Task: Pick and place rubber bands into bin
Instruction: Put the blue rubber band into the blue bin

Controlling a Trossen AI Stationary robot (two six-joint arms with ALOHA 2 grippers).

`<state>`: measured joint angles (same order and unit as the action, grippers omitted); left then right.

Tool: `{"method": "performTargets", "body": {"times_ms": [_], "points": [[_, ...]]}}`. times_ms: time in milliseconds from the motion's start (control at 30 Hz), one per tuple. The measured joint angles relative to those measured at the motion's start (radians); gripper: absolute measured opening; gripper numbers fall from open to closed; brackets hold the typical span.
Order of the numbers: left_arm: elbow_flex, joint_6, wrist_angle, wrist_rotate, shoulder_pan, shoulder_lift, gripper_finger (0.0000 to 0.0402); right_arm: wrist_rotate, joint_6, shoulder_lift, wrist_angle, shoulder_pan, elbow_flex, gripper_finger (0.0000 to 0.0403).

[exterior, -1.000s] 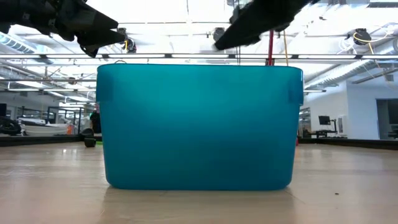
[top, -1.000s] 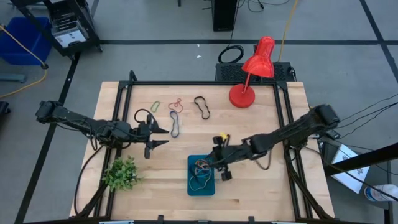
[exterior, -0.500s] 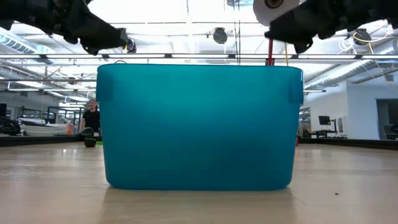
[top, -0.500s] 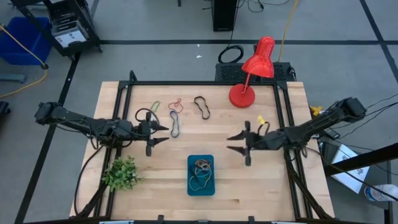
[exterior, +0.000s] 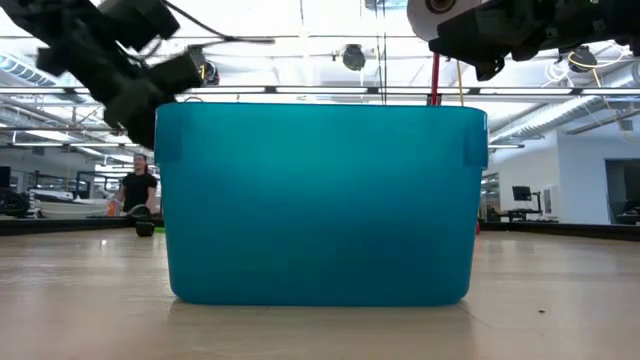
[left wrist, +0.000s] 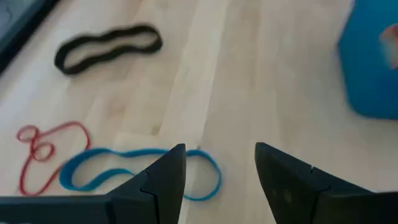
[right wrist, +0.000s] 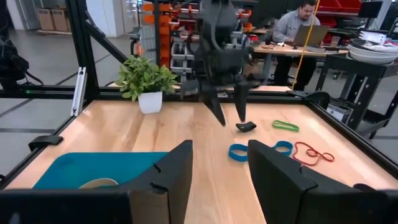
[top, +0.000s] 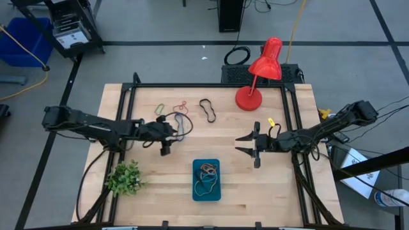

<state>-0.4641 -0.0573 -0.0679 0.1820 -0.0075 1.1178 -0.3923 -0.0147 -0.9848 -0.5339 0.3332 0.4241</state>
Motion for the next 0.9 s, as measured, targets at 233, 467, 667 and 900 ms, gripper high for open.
{"method": "performTargets", "body": {"times_ms": [233, 467, 667, 900], "points": [[0.0, 0.057, 0.135, -0.069, 0.04, 0.202, 0.02, 0.0, 0.0, 0.0, 0.001, 0.0, 0.0, 0.0145], [-0.001, 0.03, 0.192, -0.076, 0.063, 0.339, 0.02, 0.001, 0.0, 0.0, 0.015, 0.0, 0.0, 0.0145], [-0.005, -0.014, 0.21, -0.077, 0.081, 0.398, 0.02, 0.001, 0.0, 0.0, 0.016, 0.0, 0.0, 0.0142], [-0.002, -0.015, 0.244, -0.084, 0.082, 0.401, 0.0159, 0.001, 0.0, 0.0, 0.025, 0.0, 0.0, 0.0145]]}}
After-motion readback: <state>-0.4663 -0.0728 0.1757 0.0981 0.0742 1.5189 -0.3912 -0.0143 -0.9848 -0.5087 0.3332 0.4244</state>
